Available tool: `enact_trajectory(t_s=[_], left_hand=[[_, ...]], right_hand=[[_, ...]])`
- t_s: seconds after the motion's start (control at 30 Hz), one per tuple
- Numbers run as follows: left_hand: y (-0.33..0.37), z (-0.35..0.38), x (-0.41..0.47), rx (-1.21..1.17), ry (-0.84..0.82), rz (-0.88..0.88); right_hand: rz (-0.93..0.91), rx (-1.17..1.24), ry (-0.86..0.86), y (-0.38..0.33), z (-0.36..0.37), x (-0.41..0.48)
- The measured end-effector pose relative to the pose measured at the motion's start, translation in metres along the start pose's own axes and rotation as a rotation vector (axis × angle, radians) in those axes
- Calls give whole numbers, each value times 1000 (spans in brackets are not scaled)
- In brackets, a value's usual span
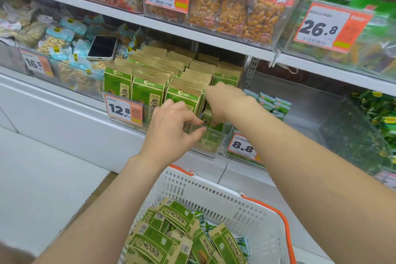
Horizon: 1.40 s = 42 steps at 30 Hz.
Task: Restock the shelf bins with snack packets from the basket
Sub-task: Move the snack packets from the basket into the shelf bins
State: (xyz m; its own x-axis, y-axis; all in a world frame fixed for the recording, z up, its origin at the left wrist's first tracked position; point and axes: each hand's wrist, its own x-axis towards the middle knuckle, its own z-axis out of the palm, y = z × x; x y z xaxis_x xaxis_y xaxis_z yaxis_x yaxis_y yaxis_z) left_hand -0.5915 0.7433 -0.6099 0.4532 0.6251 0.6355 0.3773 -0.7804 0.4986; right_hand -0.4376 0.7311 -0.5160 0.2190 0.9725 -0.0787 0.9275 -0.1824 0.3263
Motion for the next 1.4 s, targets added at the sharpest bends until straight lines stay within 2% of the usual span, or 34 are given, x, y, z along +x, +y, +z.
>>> enact_trajectory(t_s=[0.07,0.13,0.3,0.5,0.67,0.87,1.03,1.23,1.4], left_hand=[[0,-1,-2,5,3,7],[-1,-3,-4,14,-5,11],[-2,-5,-5,31,-9,18],[-2,-4,-5,28,-11,14],[-2,-4,-4,13,-16,12],[-3,-3,-4,16,-6,17],[-3,-3,-3,17,-1,27],[-3,-2,-1,28,-8,23],[-2,-2,0,31,-6,34]], right_hand=[[-42,-7,-131,-1,-1,-2],[-64,-27,-188,-3,0,2],[-102,-205,-392,-9,3,9],[-91,-294,-457,-11,13,25],[-94,-185,-469,-10,11,26],[-131,-45,-353,-2,1,18],[-108,10,-169,9,-10,12],[69,127,107,28,-15,10],[230,121,277,28,-6,17]])
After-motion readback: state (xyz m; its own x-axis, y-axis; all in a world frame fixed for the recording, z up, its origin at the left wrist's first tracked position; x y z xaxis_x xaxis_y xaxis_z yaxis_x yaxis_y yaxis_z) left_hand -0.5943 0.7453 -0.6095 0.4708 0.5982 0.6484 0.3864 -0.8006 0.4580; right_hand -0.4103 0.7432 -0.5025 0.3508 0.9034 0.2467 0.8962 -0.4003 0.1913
